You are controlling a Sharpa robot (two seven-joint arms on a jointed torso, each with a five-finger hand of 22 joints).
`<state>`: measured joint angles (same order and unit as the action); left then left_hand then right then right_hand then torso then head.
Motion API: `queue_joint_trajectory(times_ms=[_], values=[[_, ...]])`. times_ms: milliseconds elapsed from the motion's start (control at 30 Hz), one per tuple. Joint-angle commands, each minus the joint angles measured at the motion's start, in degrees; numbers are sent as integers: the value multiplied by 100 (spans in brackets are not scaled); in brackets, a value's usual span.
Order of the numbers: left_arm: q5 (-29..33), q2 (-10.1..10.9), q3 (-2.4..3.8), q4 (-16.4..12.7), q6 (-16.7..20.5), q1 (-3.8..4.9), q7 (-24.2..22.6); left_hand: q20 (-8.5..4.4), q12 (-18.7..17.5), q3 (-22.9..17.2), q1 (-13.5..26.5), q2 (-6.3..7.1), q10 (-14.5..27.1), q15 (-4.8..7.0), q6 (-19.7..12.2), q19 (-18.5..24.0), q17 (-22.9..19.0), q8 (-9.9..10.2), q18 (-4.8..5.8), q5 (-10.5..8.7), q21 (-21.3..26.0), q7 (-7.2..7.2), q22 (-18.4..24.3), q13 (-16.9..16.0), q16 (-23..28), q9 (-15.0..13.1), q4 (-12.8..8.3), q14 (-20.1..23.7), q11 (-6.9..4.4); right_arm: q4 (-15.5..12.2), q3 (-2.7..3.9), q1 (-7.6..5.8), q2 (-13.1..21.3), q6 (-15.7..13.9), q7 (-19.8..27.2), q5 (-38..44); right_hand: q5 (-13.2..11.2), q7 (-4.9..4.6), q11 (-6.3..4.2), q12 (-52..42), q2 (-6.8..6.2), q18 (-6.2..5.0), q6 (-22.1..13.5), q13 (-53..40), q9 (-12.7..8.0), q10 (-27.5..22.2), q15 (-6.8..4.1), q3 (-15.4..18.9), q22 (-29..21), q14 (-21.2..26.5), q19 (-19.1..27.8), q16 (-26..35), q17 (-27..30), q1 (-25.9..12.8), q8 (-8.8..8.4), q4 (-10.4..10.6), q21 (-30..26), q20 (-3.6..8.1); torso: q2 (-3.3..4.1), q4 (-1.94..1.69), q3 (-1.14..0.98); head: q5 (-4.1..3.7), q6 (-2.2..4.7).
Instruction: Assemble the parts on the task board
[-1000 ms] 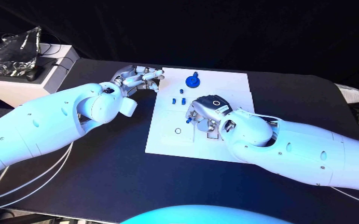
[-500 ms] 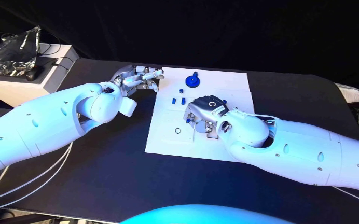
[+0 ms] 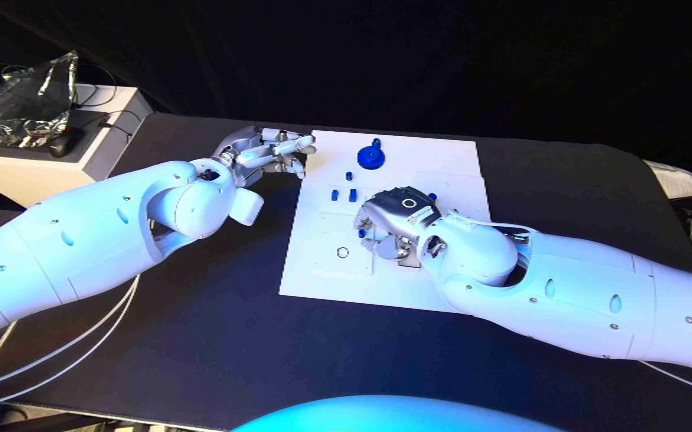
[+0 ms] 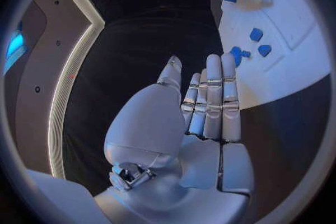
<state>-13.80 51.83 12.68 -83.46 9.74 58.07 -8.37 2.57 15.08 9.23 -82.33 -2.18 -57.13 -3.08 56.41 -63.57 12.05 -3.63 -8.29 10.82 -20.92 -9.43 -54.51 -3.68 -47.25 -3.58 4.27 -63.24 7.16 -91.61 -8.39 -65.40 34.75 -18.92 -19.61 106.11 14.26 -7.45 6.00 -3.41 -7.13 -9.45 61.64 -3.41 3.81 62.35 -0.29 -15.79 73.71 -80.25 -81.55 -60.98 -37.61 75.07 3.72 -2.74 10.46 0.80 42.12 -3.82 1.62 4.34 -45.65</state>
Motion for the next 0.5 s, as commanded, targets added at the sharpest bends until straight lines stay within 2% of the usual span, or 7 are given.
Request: queue_joint_trajectory(times_ms=[33, 100, 167, 300, 433, 500], values=[[4, -13, 5, -6, -94, -2, -9, 54, -15, -11, 1, 23, 56, 14, 23, -2, -5, -36, 56, 17, 14, 16, -5, 6, -28, -9, -10, 36, -3, 2, -1, 4, 17, -144, 84, -59, -47, 21, 13, -28, -6, -77, -85, 2, -2, -108, 48, 210, -100, -10, -68, 84, 46, 173, -12, 123, -152, -35, 1, -4, -3, 0, 6], [4, -14, 5, -2, -96, -2, -8, 54, -15, -11, 1, 23, 56, 14, 23, -2, -5, -36, 56, 17, 14, 16, -5, 6, -28, -9, -10, 36, -3, -7, -1, 4, 33, -217, 99, -94, -43, 41, 25, -19, -48, -81, -196, 6, -7, -184, 51, 358, -151, -22, -122, 109, 56, 237, -18, 228, -242, -42, -1, -3, -3, 0, 4], [4, -15, 5, 0, -98, -2, -5, 55, -16, -12, 6, 15, 63, 12, 31, -4, -6, -44, 55, 16, 18, 23, -6, 6, -29, -12, -4, 39, -3, -24, -2, 4, 51, -316, 108, -120, -41, 123, 35, -25, -85, -80, -371, 5, -12, -244, 58, 446, -168, -24, -144, 115, 57, 231, -14, 292, -278, -46, 1, -3, -4, 1, 3], [4, -21, 5, 8, -108, -2, 5, 56, -20, -11, 8, 13, 75, 12, 44, -3, -6, -46, 56, 15, 20, 31, -7, 6, -29, -10, -1, 43, -2, -102, -1, 4, 150, -652, 131, -200, -23, 83, 45, -36, -153, -82, -357, 3, -10, -304, 62, 609, -215, -28, -245, 124, 52, 381, -19, 564, -448, -48, 1, -4, -6, -10, 17], [4, -27, 5, 15, -99, -2, -17, 56, -19, -14, 7, 4, 81, 12, 67, -1, -6, -54, 57, 16, 25, 41, -7, 6, -31, -12, 3, 46, -3, -202, 8, 3, 289, -951, 144, -306, -8, 84, 39, -38, -177, -81, -354, 4, -10, -283, 58, 617, -207, -33, -274, 129, 56, 416, -18, 617, -503, -45, -3, -3, -5, -18, 32], [4, -28, 5, 18, -92, -2, -40, 56, -16, -17, 1, 1, 77, 13, 75, -3, -6, -54, 56, 16, 25, 43, -8, 5, -33, -10, 0, 45, -5, -235, 26, -3, 371, -1106, 166, -476, -4, 150, 17, -39, -187, -73, -422, 6, -10, -192, 43, 626, -191, -36, -292, 123, 55, 424, -17, 623, -531, -35, -1, 1, -5, -43, 60]])
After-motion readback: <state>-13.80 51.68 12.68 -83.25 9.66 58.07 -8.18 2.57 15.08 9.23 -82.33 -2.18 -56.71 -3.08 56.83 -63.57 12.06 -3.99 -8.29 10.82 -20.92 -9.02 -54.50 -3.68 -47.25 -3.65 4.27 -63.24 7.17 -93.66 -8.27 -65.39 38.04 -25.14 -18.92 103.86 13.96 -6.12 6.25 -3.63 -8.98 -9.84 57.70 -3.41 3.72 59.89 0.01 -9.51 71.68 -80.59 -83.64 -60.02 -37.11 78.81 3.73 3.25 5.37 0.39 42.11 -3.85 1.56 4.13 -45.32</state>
